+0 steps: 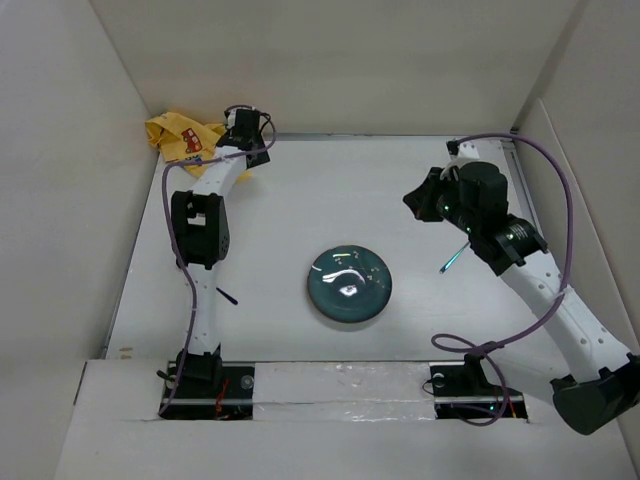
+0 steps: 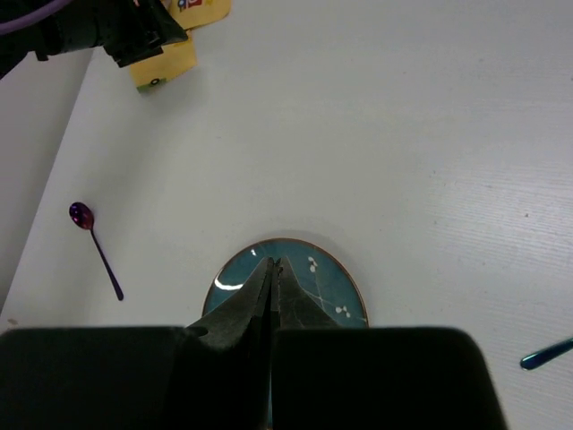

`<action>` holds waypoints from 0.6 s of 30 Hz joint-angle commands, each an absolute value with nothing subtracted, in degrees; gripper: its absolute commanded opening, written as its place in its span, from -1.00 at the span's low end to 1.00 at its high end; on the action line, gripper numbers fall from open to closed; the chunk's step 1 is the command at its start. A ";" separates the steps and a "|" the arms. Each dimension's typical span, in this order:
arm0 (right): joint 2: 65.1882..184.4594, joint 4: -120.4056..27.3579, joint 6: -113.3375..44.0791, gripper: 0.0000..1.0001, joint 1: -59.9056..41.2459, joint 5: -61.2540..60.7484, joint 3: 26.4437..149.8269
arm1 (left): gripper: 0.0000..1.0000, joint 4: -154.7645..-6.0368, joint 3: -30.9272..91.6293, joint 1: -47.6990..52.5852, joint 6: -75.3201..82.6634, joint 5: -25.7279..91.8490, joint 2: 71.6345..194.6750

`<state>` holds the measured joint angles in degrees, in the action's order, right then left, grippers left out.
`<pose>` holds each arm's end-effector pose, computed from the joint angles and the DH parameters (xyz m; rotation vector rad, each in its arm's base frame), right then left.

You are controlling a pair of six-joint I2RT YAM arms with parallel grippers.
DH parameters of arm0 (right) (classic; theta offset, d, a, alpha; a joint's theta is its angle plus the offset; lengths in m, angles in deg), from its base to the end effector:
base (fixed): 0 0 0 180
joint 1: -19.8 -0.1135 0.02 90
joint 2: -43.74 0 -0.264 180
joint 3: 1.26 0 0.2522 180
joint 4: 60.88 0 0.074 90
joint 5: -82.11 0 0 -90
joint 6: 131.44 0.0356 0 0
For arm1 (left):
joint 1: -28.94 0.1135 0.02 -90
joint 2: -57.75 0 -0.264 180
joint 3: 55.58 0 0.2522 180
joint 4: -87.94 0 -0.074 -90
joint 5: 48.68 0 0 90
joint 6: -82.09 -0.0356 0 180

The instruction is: Set the dinner table for one person

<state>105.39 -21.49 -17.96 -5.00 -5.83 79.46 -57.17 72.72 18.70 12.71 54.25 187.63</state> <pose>0.2135 0.1000 0.3902 -0.0474 1.9711 0.5936 0.5218 -0.0862 0.2445 -0.3221 2.1654 -0.0546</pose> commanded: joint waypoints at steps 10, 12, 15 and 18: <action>113.17 -23.92 -19.20 -0.91 -4.72 -2.00 83.42 | 0.13 -54.50 91.23 19.80 2.82 59.88 203.11; 113.96 -23.57 -19.56 -0.90 -5.34 -2.27 84.21 | 0.12 -54.83 91.07 19.80 2.64 59.61 202.86; 114.76 -23.39 -20.00 -0.90 -5.34 -3.50 85.53 | 0.12 -53.61 89.84 19.80 3.69 58.20 202.41; 114.76 -23.47 -20.09 -0.90 -5.34 -4.90 86.07 | 0.10 -48.77 90.02 19.80 4.40 56.71 203.55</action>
